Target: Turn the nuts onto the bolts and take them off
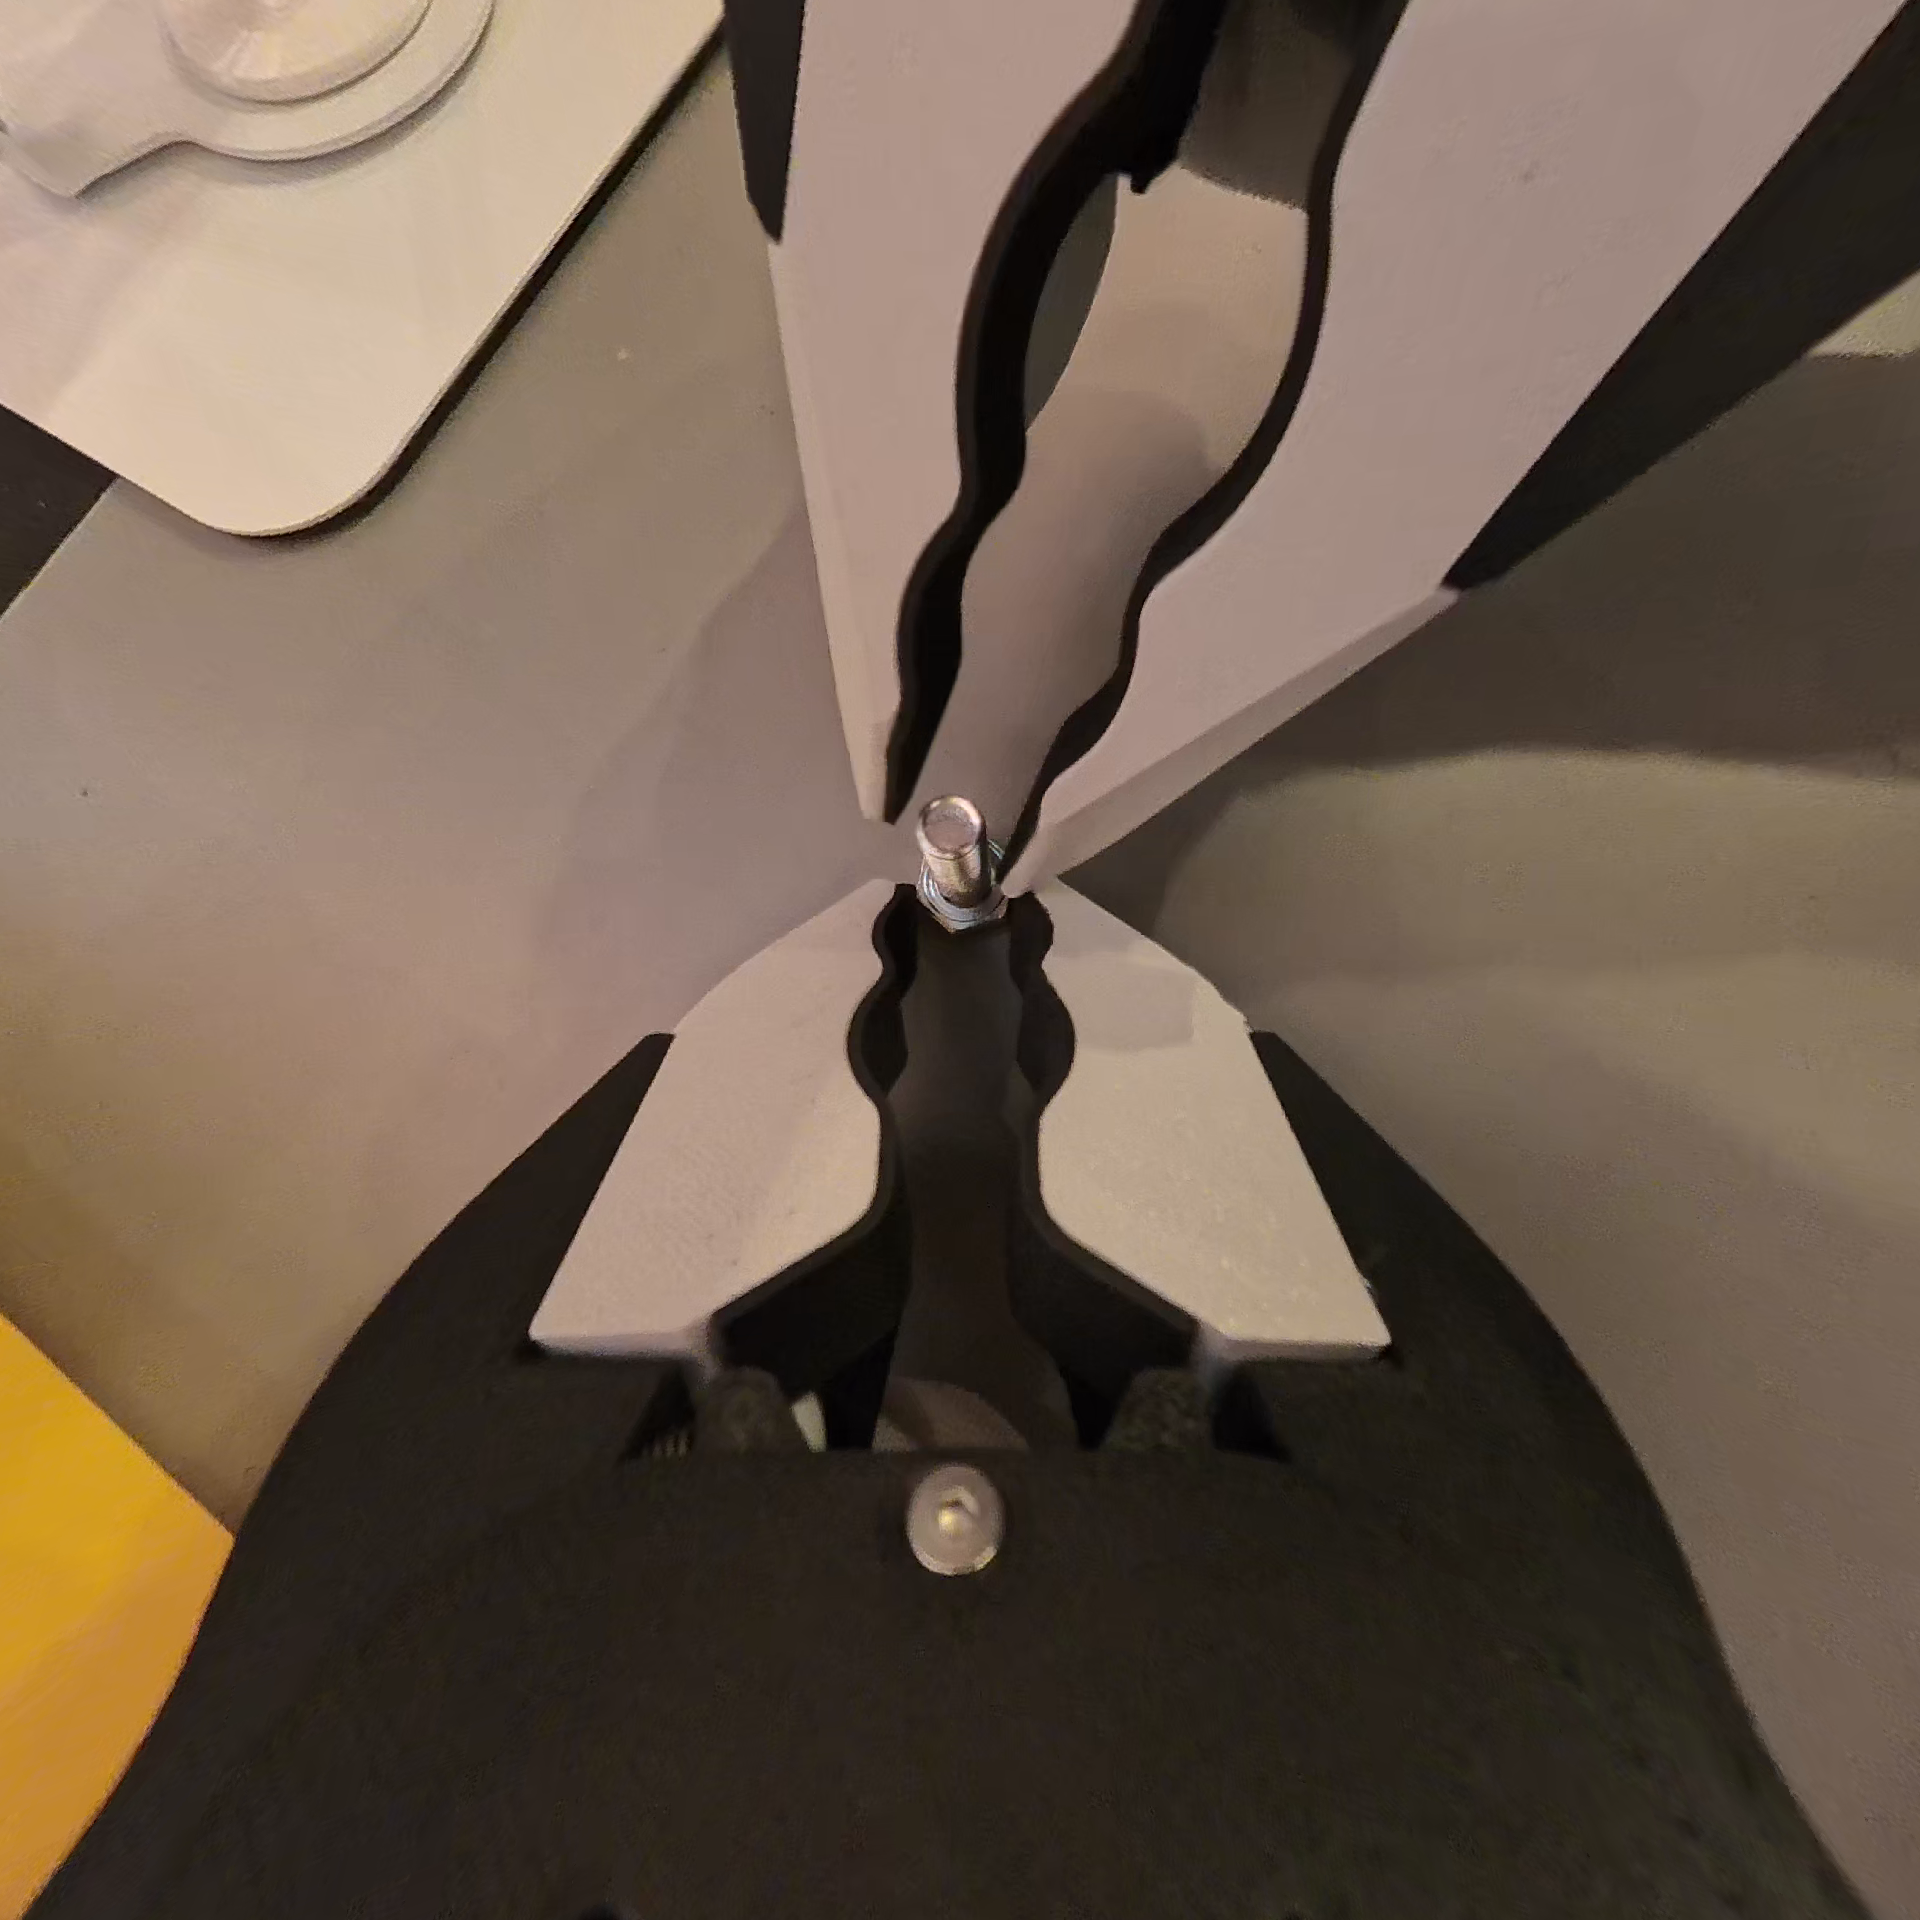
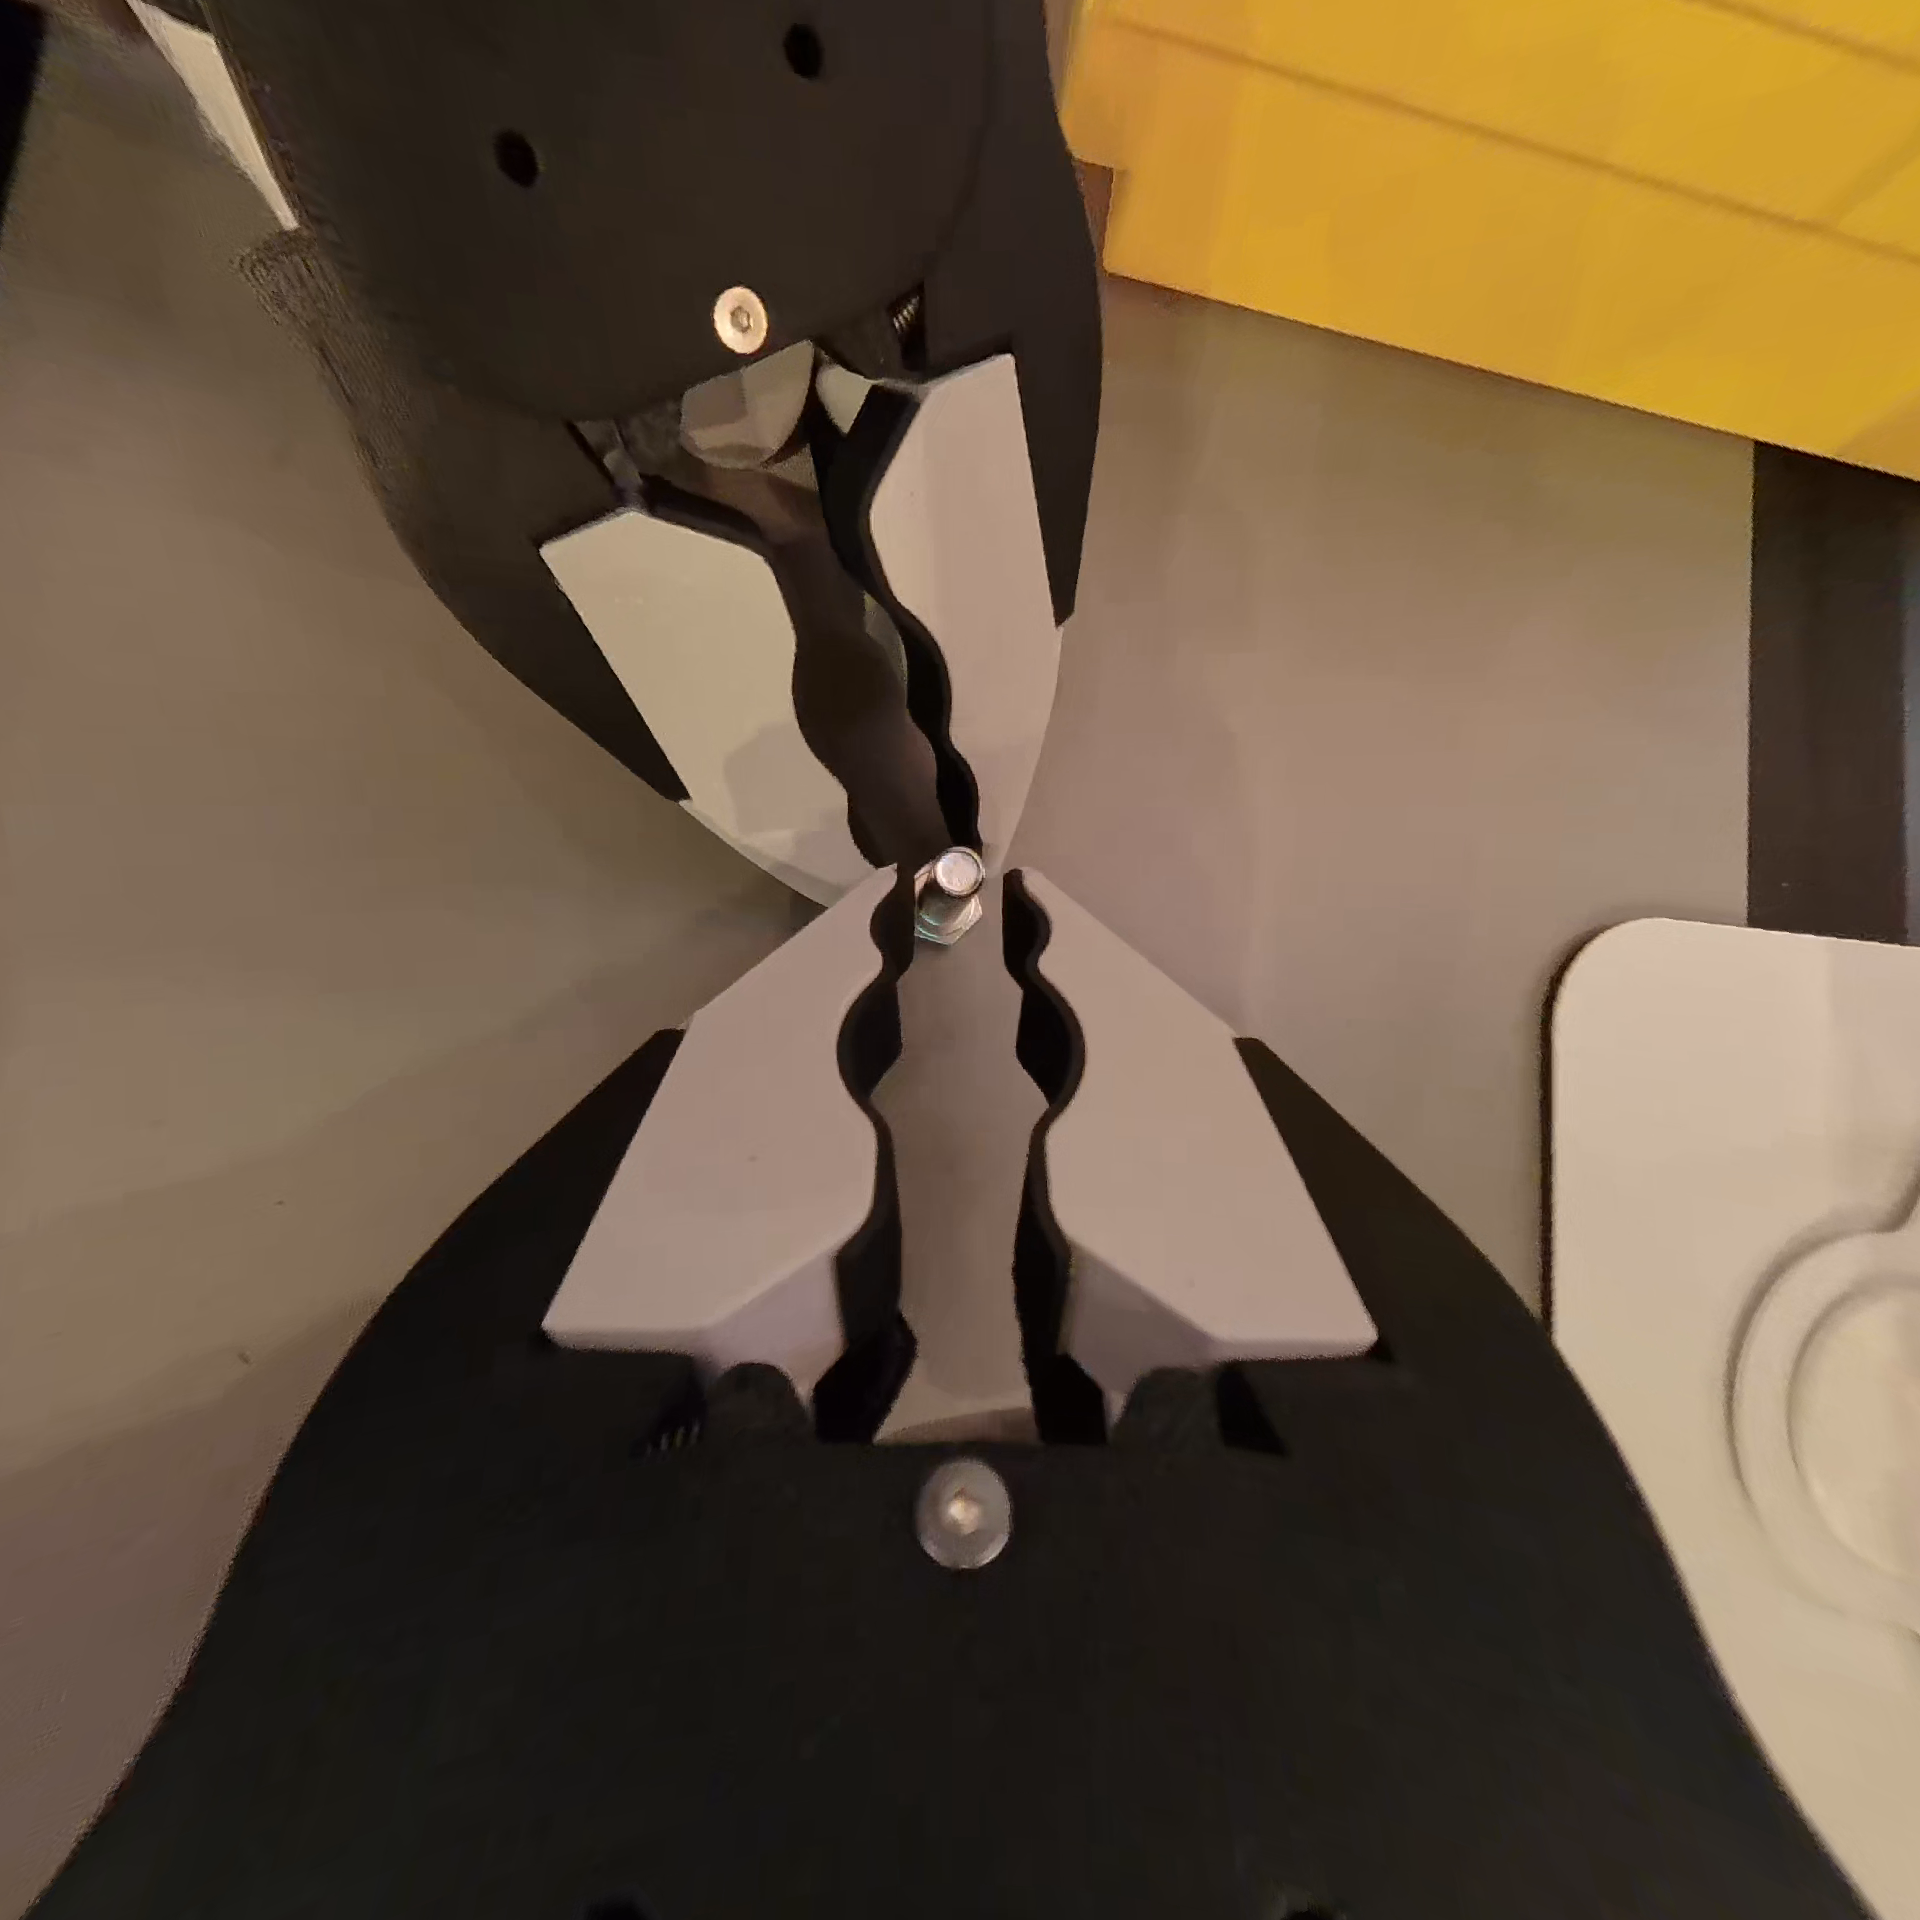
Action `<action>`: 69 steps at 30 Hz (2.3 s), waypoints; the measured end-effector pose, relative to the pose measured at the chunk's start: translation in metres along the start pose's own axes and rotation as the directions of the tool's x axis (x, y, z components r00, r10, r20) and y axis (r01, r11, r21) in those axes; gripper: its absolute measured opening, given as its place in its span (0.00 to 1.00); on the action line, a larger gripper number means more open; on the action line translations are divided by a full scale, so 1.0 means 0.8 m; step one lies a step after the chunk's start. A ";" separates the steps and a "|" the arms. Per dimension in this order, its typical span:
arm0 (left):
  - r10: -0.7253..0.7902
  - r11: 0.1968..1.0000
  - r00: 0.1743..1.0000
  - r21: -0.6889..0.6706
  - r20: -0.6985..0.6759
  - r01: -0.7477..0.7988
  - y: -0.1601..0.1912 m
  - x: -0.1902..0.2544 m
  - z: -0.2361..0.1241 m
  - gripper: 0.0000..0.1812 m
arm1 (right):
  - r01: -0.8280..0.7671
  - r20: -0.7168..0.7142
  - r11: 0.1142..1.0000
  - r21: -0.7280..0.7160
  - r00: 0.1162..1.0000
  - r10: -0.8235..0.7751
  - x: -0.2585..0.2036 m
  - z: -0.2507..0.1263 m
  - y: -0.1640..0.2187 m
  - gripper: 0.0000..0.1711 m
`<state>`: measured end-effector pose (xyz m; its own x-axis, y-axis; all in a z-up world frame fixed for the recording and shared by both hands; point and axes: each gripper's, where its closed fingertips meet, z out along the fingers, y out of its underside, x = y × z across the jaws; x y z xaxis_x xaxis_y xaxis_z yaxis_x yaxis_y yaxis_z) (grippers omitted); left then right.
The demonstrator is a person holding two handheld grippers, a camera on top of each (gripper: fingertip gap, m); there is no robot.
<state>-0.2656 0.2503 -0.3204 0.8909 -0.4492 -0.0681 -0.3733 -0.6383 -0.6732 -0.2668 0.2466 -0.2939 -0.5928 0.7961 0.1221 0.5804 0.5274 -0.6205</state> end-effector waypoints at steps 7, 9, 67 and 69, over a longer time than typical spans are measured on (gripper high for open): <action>0.003 1.000 1.000 0.001 -0.004 -0.003 0.000 0.001 -0.001 0.10 | -0.047 0.049 0.997 0.062 0.998 0.044 -0.003 0.005 -0.004 0.05; 0.005 1.000 1.000 0.002 -0.005 -0.005 0.000 0.001 0.000 0.10 | -0.049 0.057 0.996 0.074 0.997 0.045 -0.003 0.005 -0.003 0.05; -0.179 0.767 0.836 0.605 0.519 -0.212 -0.271 -0.066 -0.106 0.13 | -0.255 -0.209 0.933 0.253 0.927 0.311 0.092 -0.246 -0.113 0.05; -0.181 0.767 0.842 0.608 0.509 -0.203 -0.271 -0.065 -0.103 0.13 | -0.268 -0.210 0.929 0.254 0.923 0.324 0.093 -0.247 -0.112 0.05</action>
<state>-0.2526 0.3606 -0.1107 0.9490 0.0553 -0.3105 -0.3099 -0.0179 -0.9506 -0.2523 0.3172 -0.0764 -0.2420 0.9674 0.0741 0.5563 0.2009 -0.8063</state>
